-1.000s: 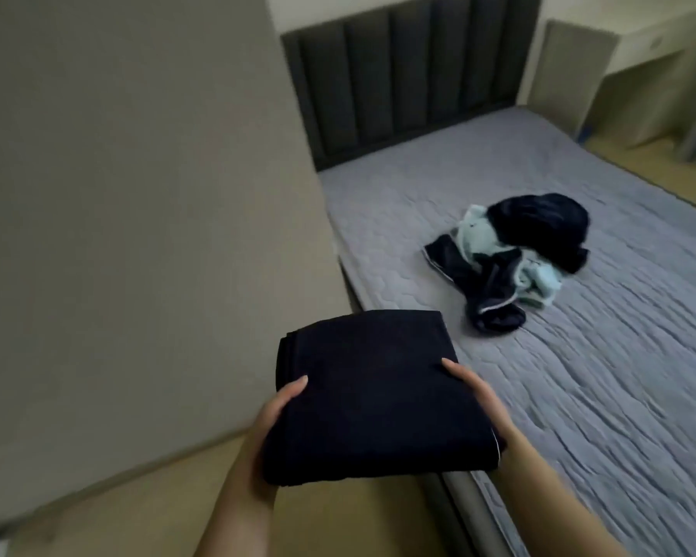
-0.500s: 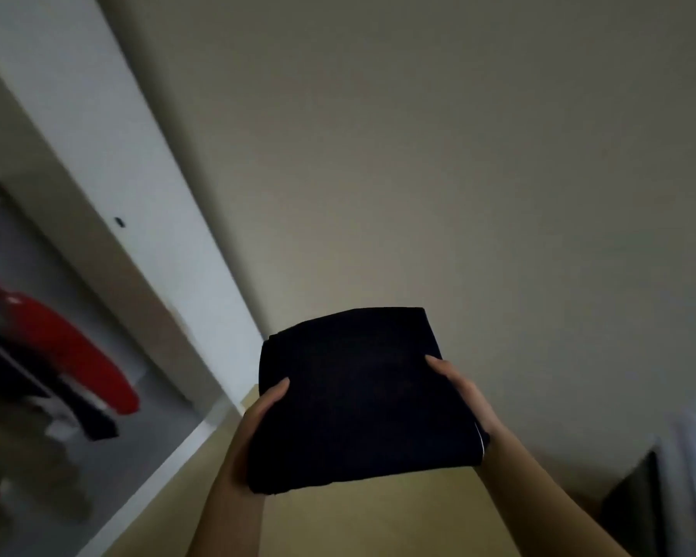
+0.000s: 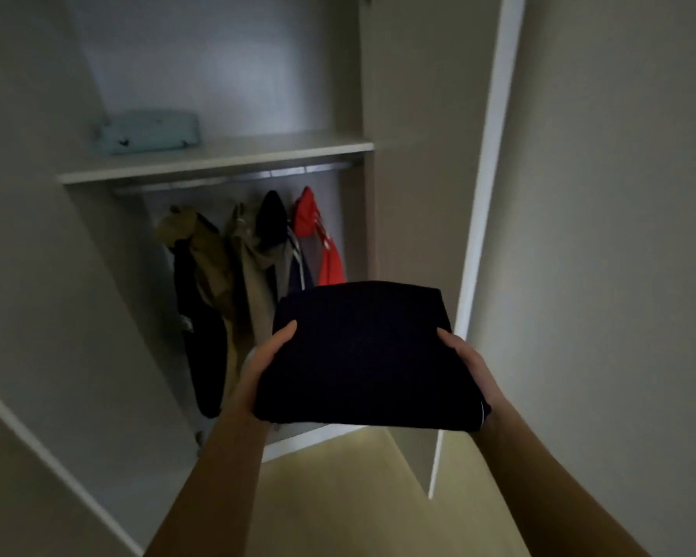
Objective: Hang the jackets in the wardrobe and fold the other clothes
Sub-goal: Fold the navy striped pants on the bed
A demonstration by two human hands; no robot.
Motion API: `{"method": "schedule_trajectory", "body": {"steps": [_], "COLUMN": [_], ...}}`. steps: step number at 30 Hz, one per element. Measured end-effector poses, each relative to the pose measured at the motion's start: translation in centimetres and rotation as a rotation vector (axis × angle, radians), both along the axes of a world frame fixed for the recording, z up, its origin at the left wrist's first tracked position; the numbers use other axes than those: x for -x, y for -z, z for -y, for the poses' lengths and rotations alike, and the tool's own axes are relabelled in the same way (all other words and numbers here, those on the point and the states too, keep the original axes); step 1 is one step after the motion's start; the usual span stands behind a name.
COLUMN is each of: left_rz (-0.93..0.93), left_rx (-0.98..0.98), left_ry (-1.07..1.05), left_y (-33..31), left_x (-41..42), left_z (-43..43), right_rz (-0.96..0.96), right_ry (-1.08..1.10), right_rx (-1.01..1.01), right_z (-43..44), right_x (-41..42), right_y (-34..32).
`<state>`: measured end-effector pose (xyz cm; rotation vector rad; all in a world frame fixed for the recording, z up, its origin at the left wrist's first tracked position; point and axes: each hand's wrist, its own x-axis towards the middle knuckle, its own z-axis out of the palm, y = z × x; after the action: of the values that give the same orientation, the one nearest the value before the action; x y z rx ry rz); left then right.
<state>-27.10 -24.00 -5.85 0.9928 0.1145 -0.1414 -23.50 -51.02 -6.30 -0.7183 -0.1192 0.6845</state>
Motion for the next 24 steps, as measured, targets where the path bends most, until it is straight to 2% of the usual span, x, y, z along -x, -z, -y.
{"method": "schedule_trajectory", "body": {"steps": [3,7,11,20,24], "left_rz": [0.089,0.116,0.137,-0.038,-0.041], "left_rx": [-0.02,-0.063,-0.166,-0.492,-0.548], "left_ry": [-0.118,-0.218,-0.33,-0.602,-0.696], "left_y": [-2.3,-6.2,-11.7,-24.9,-28.8], "left_x": [-3.1,-8.9,-14.4,-25.1,-29.6], "left_z": [-3.7,-9.0,-13.5,-25.0,-31.7], "right_rz": [0.047,0.148,0.27,0.502,0.589], "right_ry": [-0.046,-0.079,-0.074,-0.156,-0.202], "right_rx": [0.047,0.054,-0.003,0.161,0.215], "right_z": [-4.7,-11.2,-17.3,-30.8,-37.4], "right_x": [-5.9,-14.9,-23.4,-39.4,-45.2], "right_y": [-1.4,-4.5,-9.8,-23.0,-26.7]}}
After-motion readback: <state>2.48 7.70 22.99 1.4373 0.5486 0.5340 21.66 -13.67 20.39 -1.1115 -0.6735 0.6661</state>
